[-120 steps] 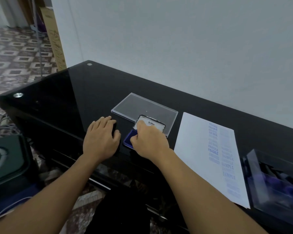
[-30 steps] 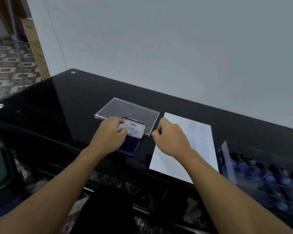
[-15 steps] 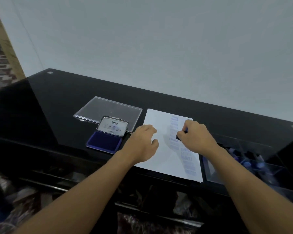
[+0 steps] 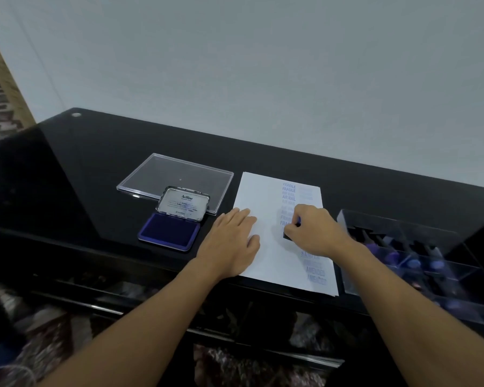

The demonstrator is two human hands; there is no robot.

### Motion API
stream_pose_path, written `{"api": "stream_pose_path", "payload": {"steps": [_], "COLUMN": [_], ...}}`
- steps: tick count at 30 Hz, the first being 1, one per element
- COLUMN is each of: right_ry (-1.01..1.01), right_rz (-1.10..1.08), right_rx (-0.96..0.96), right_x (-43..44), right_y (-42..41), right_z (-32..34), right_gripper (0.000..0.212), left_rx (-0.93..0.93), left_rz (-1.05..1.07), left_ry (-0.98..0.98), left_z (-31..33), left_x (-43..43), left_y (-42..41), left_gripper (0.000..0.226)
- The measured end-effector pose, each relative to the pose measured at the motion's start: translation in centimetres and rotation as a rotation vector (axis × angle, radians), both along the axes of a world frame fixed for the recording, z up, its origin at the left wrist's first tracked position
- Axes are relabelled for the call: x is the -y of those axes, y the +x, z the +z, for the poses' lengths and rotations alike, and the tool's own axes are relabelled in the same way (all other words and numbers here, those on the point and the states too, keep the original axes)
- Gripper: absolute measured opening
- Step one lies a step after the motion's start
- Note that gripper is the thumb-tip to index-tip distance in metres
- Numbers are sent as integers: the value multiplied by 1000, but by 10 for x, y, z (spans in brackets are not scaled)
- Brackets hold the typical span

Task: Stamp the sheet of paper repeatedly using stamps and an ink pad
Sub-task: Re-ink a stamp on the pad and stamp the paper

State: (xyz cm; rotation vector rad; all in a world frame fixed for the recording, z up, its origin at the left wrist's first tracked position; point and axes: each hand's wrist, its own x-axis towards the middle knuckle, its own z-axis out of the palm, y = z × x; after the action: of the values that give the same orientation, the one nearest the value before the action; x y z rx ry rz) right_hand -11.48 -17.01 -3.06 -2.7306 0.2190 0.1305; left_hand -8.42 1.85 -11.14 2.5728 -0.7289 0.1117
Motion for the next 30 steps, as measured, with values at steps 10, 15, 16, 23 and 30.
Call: {"api": "stream_pose_path", "payload": {"steps": [10, 15, 16, 23, 30], "right_ry": [-49, -51, -48, -65, -146], "right_rz": [43, 30, 23, -48, -90], "right_rx": [-26, -39, -29, 93, 162], "right_x": [-3, -7, -9, -17, -22], "right_y": [2, 1, 1, -4, -6], "right_z": [-3, -10, -13, -30, -36], "right_gripper": [16, 14, 14, 14, 6], "left_rx": [1, 6, 7, 11, 17], "left_rz": [5, 7, 6, 19, 27], "left_ry": [7, 6, 8, 23, 45], "left_z": [-1, -2, -3, -3, -3], "left_x": [0, -1, -1, 1, 2], "left_y": [-1, -1, -1, -1, -2], "left_gripper": [50, 50, 50, 51, 50]}}
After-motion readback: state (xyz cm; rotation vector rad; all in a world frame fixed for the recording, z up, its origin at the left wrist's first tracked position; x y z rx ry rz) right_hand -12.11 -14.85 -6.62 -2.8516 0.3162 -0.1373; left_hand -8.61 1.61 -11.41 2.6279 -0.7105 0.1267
